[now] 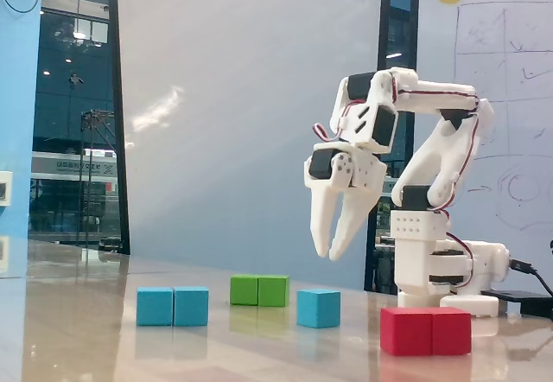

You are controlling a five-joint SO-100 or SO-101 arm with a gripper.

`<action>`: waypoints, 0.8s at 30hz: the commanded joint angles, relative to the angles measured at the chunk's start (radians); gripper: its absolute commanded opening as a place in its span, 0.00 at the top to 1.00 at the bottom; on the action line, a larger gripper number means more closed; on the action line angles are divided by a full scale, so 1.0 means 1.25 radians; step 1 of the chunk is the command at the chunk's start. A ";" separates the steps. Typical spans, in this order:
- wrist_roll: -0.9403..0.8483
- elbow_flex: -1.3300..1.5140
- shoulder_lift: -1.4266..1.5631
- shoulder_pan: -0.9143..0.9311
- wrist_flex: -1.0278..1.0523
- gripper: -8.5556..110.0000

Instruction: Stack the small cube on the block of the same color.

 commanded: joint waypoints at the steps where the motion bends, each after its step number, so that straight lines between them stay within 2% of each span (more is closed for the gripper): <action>1: -0.026 0.012 -0.002 0.001 -0.039 0.89; 10: -0.237 0.061 -0.002 0.050 -0.038 0.89; 13: -0.277 0.063 -0.004 0.066 -0.025 0.85; 20: -0.265 0.048 -0.033 0.070 -0.001 0.72; 24: -0.234 0.048 -0.040 0.065 -0.002 0.70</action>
